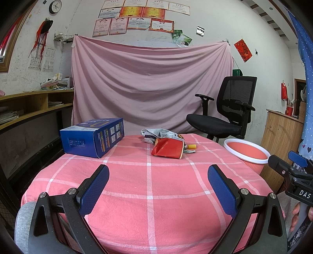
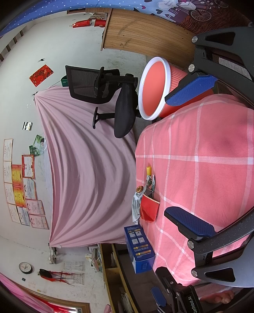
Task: Collect trash
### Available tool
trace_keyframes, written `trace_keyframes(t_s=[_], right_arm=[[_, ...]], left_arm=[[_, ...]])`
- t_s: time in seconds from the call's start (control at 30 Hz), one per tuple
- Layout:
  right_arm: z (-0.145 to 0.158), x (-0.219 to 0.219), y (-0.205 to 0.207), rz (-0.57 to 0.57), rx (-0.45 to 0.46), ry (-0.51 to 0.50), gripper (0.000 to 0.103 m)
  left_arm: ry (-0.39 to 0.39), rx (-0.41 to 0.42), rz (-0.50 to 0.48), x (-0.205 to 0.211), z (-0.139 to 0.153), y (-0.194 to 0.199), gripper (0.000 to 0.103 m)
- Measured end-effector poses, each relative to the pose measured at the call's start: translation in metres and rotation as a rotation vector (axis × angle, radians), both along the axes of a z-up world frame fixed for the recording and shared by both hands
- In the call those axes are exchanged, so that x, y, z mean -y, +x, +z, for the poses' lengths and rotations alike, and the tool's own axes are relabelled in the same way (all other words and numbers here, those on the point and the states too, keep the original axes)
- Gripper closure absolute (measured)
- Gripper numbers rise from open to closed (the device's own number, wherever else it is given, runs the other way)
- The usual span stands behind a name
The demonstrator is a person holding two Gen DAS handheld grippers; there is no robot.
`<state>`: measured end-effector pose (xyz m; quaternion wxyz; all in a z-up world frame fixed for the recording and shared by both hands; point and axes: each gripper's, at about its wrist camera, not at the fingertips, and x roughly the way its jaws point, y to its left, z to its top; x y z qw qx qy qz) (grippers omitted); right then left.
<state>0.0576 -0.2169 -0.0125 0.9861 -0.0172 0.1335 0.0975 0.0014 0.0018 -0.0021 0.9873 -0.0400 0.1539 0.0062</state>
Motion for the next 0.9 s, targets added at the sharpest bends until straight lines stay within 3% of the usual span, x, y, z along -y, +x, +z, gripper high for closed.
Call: trace_keyframes(t_s=[0.9], right_arm=[[-0.0016,0.0031,0.0012,0.001,-0.003,0.002,0.000]], left_arm=[[0.000,-0.001,0.001,-0.0027,-0.0041,-0.0026,0.004]])
